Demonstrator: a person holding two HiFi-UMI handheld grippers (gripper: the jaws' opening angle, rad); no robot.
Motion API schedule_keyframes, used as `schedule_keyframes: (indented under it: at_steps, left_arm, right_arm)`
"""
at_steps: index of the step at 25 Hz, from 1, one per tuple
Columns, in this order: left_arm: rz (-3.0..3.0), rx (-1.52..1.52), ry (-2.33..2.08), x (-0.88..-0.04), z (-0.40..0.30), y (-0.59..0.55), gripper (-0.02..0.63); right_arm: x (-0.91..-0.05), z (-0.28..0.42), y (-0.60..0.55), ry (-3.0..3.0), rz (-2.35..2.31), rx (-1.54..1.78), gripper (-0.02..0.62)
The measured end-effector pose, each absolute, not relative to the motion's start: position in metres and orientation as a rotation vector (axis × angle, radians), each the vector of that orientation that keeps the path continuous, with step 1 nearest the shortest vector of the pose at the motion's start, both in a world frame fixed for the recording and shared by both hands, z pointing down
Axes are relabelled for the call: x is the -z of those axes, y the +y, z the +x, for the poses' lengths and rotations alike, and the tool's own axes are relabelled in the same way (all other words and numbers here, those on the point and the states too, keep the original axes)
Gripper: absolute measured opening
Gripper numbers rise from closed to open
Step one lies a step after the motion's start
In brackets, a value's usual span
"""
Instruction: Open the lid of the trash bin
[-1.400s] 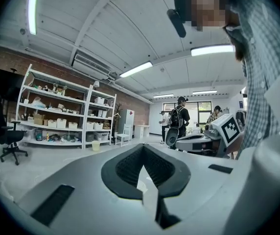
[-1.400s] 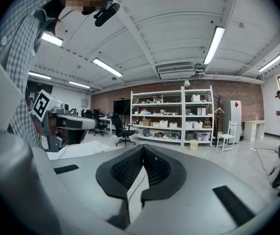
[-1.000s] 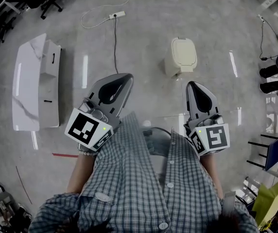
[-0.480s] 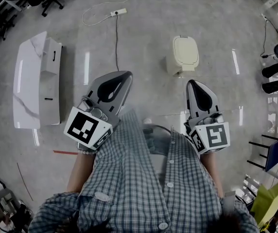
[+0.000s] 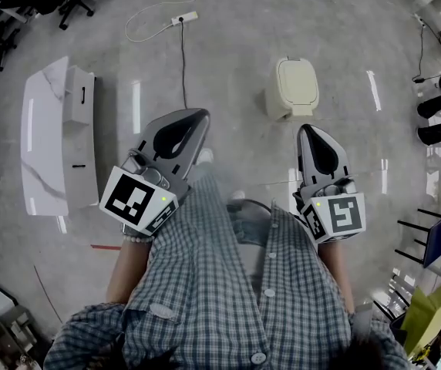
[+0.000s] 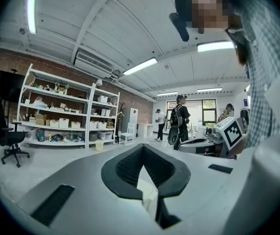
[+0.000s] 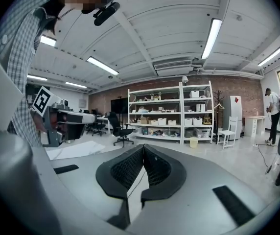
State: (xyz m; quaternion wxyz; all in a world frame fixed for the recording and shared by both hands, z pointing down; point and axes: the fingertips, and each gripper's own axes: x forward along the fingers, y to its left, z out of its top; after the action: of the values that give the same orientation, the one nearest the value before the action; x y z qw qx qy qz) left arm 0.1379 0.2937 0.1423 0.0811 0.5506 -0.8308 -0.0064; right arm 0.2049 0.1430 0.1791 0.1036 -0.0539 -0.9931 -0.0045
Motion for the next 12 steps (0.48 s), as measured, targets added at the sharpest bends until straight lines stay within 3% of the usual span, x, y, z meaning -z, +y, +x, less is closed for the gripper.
schedule_keyframes:
  at_steps: [12]
  left_arm:
    - [1.736, 0.003, -2.403, -0.144, 0.036, 0.3, 0.005]
  right_arm:
    - [-0.185, 0.119, 0.155, -2.884, -0.063, 0.024, 0.018]
